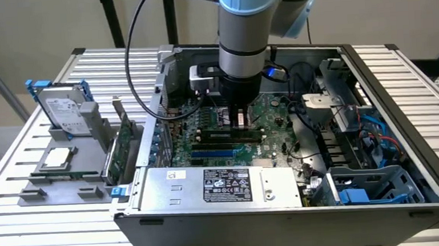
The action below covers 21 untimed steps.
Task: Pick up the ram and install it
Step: 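Press down the ram until it locks into place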
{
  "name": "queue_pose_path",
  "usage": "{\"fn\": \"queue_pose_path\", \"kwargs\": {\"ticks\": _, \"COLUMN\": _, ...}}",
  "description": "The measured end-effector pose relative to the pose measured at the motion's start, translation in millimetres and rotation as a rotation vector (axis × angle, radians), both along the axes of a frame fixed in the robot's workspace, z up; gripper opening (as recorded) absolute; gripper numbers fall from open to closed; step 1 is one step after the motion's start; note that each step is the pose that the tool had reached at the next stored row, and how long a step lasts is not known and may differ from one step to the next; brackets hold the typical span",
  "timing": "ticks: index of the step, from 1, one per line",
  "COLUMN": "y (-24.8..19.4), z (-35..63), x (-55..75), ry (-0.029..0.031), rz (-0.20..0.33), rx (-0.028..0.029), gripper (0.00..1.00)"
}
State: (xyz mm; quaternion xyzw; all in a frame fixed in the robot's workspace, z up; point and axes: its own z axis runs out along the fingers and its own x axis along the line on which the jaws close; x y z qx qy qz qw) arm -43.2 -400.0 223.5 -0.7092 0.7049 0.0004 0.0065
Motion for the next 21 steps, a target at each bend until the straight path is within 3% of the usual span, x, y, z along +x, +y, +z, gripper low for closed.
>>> {"fn": "queue_pose_path", "kwargs": {"ticks": 11, "y": 0.2, "z": 0.0, "x": -1.3, "ry": -0.0239, "rz": 0.002, "rx": -0.0039, "gripper": 0.00}}
{"fn": "queue_pose_path", "kwargs": {"ticks": 17, "y": 0.4, "z": 0.0, "x": -4.5, "ry": -0.0396, "rz": 0.002, "rx": -0.0113, "gripper": 0.00}}
{"fn": "queue_pose_path", "kwargs": {"ticks": 21, "y": 1.0, "z": 0.0, "x": -5.4, "ry": -0.0466, "rz": 0.002, "rx": -0.0159, "gripper": 0.00}}
